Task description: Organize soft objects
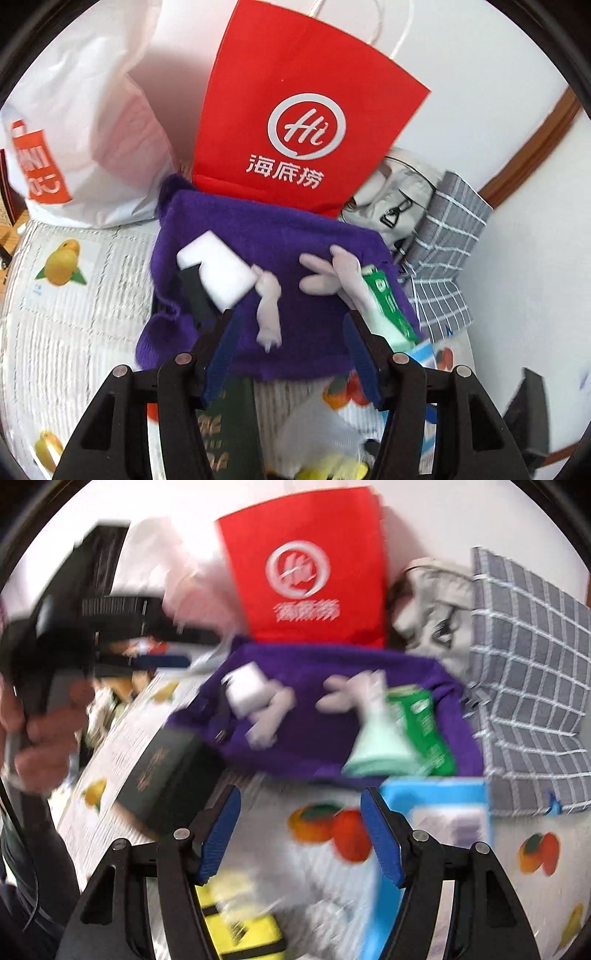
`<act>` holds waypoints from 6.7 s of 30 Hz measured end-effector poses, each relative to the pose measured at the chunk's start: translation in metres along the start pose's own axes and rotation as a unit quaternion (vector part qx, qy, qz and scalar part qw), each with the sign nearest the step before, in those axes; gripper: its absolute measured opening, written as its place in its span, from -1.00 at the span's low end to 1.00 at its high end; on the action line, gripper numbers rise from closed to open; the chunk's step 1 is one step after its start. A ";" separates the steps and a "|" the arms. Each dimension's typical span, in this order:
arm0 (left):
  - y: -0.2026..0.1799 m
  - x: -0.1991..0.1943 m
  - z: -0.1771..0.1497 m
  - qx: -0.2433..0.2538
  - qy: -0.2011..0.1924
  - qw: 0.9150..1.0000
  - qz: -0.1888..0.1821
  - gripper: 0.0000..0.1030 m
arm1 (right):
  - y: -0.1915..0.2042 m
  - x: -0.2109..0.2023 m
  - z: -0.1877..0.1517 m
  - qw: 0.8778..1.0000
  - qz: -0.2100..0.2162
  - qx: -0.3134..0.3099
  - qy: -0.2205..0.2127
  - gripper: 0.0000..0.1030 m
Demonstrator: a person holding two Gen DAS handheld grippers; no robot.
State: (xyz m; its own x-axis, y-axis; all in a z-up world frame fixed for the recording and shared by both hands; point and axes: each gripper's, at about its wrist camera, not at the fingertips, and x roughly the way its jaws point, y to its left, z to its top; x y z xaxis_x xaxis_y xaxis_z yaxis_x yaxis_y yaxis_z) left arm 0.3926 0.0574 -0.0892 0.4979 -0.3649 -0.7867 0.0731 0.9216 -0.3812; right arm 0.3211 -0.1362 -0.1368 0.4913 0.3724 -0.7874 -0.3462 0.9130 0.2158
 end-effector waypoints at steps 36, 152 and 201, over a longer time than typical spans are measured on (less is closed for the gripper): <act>0.033 -0.051 -0.150 -0.007 0.028 0.999 0.034 0.11 | 0.023 -0.029 -0.052 0.999 0.037 0.029 -0.019 -0.93; 0.018 -0.072 -0.224 0.031 -0.033 0.989 0.139 0.29 | -0.031 -0.136 -0.151 0.989 -0.095 0.100 -0.060 -0.78; -0.038 -0.095 -0.081 0.089 -0.111 0.977 0.158 0.29 | -0.021 -0.127 0.003 0.987 -0.102 0.017 -0.125 -0.79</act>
State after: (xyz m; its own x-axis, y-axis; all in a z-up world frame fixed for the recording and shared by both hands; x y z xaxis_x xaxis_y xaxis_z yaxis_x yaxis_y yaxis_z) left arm 0.2723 0.0464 -0.0395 0.6933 -0.0387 -0.7196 0.0251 0.9992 -0.0295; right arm 0.2680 -0.2020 -0.0392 0.7316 0.2064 -0.6497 -0.1955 0.9766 0.0902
